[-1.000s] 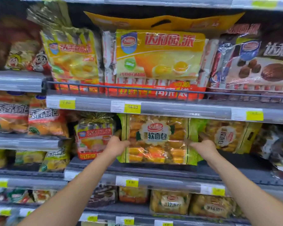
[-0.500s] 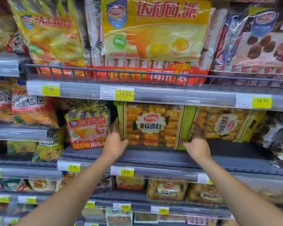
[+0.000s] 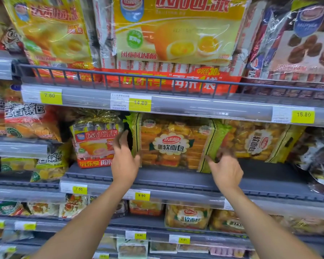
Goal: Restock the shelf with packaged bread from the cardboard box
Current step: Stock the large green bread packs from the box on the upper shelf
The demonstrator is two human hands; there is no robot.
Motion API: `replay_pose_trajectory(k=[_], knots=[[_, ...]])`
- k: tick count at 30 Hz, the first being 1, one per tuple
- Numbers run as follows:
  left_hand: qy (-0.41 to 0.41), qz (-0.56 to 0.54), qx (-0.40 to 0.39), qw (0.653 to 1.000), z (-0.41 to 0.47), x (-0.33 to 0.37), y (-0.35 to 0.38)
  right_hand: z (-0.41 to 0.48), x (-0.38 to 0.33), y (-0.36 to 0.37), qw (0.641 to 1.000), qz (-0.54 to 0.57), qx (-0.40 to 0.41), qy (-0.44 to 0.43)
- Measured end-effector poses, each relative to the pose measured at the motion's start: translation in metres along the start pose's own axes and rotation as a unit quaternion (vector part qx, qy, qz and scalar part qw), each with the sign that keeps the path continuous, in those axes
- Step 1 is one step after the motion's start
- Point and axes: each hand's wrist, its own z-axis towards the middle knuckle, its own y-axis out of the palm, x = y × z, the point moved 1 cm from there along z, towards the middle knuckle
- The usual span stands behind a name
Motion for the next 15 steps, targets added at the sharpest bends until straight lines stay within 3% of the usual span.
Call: replay_pose_trajectory(k=[4,7,10,15], knots=[[0.026,-0.003,-0.032,0.999,0.009,0.010,0.000,-0.001,-0.006,0.006,0.994,0.099,-0.034,-0.024],[0.083,0.080,-0.038,0.993,0.004,0.016,-0.001,0.000,-0.009,0.005,0.985,0.005,-0.028,-0.170],[0.199,0.251,-0.043,0.946,0.003,0.009,0.006,-0.002,-0.009,0.007,0.941,-0.140,-0.047,-0.303],[0.231,0.310,-0.080,0.919,0.012,0.001,0.019,0.002,-0.016,0.010,0.903,-0.224,-0.089,-0.356]])
